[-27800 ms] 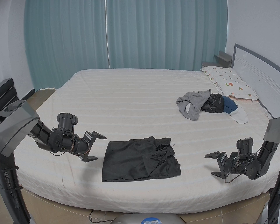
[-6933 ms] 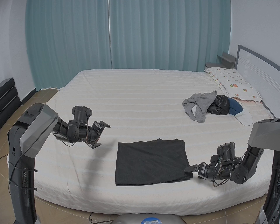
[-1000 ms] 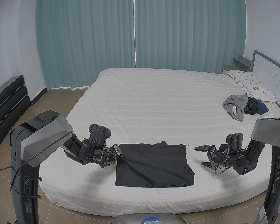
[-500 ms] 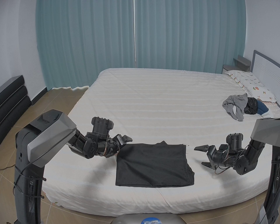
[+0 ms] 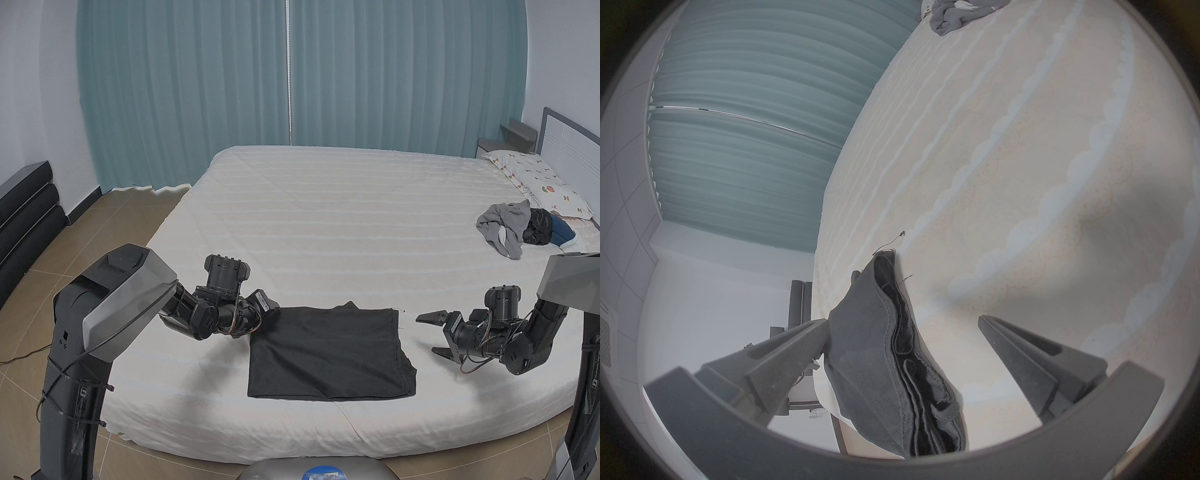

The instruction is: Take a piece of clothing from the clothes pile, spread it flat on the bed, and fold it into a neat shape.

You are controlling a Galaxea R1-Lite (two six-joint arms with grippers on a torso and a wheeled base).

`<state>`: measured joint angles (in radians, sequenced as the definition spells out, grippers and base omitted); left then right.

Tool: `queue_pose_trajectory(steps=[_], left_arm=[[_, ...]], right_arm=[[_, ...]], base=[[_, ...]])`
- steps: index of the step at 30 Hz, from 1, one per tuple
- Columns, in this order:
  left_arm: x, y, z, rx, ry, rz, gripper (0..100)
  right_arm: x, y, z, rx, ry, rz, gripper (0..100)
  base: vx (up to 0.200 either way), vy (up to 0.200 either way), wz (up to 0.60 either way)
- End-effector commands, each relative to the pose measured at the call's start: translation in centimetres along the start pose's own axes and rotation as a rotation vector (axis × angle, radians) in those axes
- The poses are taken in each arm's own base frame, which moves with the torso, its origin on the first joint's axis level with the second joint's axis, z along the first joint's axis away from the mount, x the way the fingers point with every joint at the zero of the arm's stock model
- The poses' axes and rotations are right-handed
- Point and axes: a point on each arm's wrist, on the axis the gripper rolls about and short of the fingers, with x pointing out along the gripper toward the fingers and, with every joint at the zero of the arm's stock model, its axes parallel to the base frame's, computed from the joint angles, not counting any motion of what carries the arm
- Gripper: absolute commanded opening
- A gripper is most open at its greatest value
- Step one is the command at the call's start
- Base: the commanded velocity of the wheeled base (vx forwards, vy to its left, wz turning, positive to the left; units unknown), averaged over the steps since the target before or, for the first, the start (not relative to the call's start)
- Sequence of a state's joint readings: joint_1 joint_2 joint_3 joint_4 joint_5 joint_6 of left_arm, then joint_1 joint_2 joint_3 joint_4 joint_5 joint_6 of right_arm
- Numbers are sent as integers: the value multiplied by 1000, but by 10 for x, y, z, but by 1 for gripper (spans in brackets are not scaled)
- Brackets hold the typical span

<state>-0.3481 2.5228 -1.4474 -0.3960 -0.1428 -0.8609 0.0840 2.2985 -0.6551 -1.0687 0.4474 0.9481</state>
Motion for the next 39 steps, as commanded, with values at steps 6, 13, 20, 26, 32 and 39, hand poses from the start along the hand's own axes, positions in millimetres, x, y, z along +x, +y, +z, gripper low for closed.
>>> queue_pose_trajectory(steps=[6, 13, 20, 26, 32, 39], left_arm=[[1, 3, 3, -61, -88, 63, 0], [0, 6, 6, -83, -98, 70, 0], [-2, 9, 10, -92, -103, 77, 0], [-2, 9, 8, -91, -96, 79, 0], [-7, 5, 10, -95, -95, 70, 100], [-30, -2, 14, -152, -110, 52, 100]], right_arm=[[0, 0, 0, 0, 1, 0, 100], [0, 0, 0, 0, 1, 0, 100], [0, 0, 0, 1, 2, -1, 100], [0, 0, 0, 1, 2, -1, 100], [0, 0, 0, 1, 2, -1, 100], [0, 0, -1, -1, 1, 0, 100]], base=[[0, 0, 0], [0, 0, 0], [0, 0, 0], [0, 0, 0], [0, 0, 0], [0, 0, 0]])
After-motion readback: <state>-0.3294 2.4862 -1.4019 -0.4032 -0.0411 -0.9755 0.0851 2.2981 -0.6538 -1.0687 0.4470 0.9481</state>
